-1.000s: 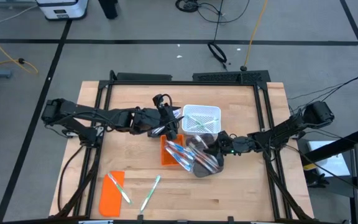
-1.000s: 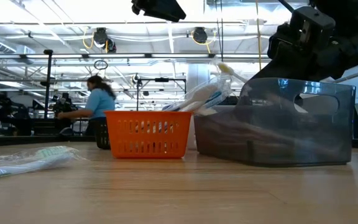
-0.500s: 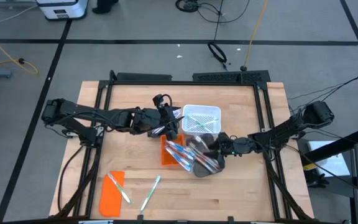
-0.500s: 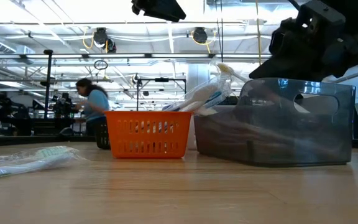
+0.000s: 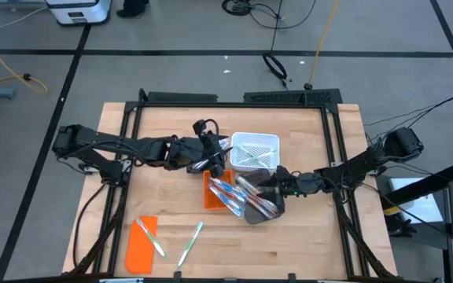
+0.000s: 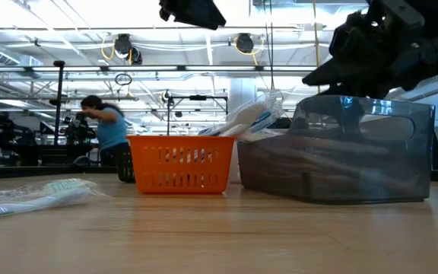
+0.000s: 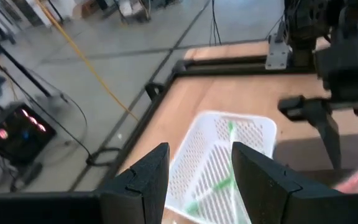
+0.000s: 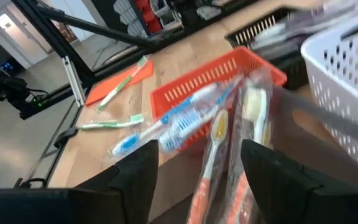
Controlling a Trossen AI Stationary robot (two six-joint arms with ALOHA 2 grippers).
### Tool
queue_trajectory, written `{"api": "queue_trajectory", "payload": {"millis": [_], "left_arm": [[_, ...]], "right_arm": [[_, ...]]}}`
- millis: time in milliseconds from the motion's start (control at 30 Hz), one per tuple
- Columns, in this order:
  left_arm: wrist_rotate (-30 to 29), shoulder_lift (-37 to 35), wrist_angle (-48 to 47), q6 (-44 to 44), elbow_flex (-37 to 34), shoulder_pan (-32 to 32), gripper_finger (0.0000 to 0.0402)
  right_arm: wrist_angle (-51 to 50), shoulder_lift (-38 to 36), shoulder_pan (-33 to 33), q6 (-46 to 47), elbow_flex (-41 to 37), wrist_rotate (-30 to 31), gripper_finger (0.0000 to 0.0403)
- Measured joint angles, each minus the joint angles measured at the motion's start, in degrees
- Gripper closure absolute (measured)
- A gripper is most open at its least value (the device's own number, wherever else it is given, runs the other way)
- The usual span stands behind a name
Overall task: Pick & Place Toothbrushes
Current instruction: Put the green toothbrush into the white bin
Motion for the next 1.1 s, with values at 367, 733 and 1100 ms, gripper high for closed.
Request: {"api": "queue_trajectory", "payload": {"millis": [367, 733, 1100], "left_arm": [[14.1, 0.0, -19.4, -19.7, 0.0, -3.2, 0.0224], [15.5, 0.0, -27.8, -41.8, -0.1, -13.2, 0.0224], [15.8, 0.0, -18.4, -68.6, -11.4, -23.7, 0.0224]], "right_arm": [[6.9, -0.5, 0.0, -11.6, 0.0, 0.0, 0.019], [6.9, -0.5, -1.7, -14.4, 0.0, -0.1, 0.019], [6.9, -0.5, -2.3, -16.2, 0.0, -0.1, 0.019]]}}
